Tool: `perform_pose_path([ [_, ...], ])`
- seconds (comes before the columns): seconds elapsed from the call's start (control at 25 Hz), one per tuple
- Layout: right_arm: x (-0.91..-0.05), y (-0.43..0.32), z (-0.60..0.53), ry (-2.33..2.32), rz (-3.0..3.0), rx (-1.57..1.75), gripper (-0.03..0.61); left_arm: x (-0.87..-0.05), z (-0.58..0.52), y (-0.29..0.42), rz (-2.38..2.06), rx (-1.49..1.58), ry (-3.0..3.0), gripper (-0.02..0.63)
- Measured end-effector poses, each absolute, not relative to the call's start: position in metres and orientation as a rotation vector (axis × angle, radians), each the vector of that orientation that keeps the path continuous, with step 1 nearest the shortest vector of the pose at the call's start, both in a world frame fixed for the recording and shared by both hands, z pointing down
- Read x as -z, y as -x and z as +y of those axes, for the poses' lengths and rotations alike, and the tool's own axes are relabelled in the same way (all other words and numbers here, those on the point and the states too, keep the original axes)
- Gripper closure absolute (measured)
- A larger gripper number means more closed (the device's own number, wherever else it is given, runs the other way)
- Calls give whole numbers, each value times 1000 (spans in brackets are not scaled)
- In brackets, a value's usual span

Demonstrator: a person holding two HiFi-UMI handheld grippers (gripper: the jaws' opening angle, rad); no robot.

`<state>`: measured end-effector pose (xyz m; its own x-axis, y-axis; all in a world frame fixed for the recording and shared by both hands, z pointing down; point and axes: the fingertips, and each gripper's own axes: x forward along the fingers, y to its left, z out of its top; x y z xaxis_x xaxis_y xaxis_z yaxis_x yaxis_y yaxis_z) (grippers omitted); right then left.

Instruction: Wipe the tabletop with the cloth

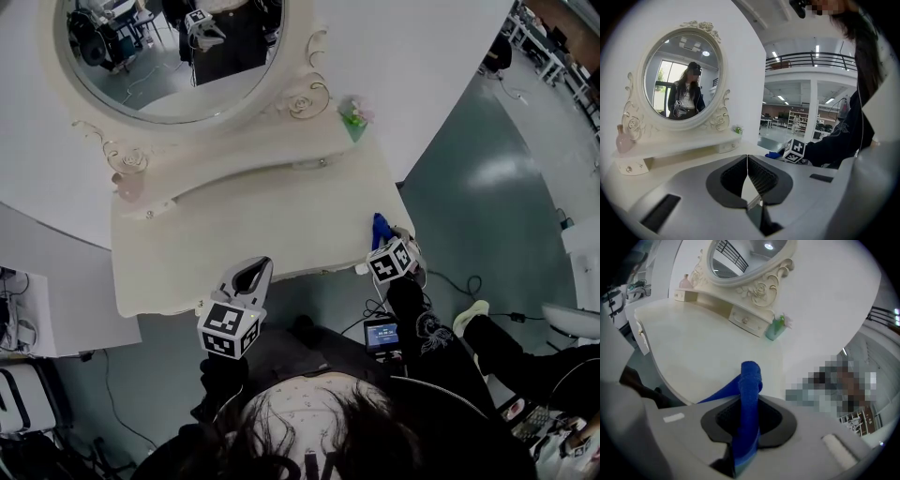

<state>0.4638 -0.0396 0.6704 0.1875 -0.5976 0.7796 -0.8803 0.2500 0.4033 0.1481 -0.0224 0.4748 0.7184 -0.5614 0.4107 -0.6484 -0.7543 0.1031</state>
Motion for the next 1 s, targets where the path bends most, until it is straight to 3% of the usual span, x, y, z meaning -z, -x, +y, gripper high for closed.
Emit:
perform_pose_path([
  [0.32, -666, -528, -24, -1567, -1405, -434, 507, -476, -21, -155, -951, -545, -2689, 612],
  [1.0, -655, -529, -25, -1640, -1416, -465, 505, -491, 2, -123, -989, -662, -2595, 612],
])
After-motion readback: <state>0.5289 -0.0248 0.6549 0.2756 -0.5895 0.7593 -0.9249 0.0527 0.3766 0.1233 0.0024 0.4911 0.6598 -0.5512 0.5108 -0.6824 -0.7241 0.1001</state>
